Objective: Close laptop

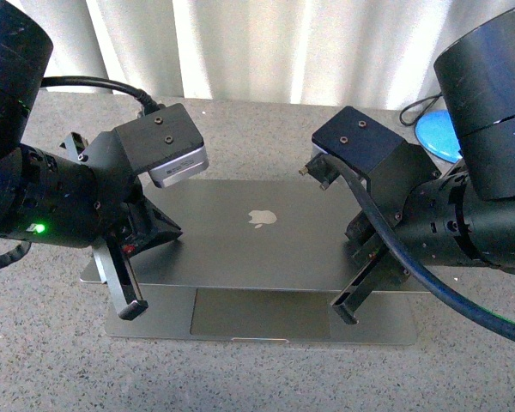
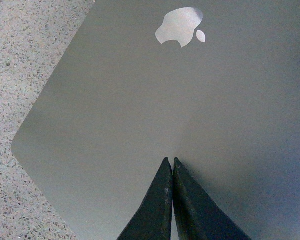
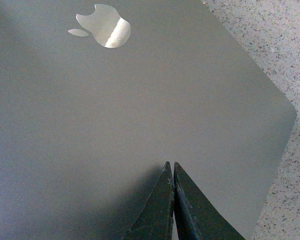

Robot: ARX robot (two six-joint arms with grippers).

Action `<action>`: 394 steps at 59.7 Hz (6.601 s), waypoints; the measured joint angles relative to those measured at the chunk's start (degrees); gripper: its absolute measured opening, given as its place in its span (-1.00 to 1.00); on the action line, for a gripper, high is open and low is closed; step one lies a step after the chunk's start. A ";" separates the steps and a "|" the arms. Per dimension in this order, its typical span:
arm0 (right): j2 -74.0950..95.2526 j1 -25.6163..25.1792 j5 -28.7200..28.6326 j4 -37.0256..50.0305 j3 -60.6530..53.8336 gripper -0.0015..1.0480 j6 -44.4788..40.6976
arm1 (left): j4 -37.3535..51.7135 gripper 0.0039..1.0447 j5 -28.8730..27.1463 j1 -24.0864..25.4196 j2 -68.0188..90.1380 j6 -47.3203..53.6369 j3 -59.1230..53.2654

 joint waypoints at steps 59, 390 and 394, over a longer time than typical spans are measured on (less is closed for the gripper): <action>1.57 -0.33 -0.42 1.38 -1.77 -0.98 0.20 | 3.04 -0.94 0.33 -0.26 2.93 -0.87 -1.27; -95.08 -23.96 4.66 -2.34 -40.39 -0.98 22.88 | 0.44 -0.94 -20.17 15.15 -96.06 -44.72 -43.32; -96.19 -23.96 4.66 -3.43 -40.39 -0.98 22.88 | -0.63 -0.94 -20.17 15.15 -97.11 -44.72 -43.32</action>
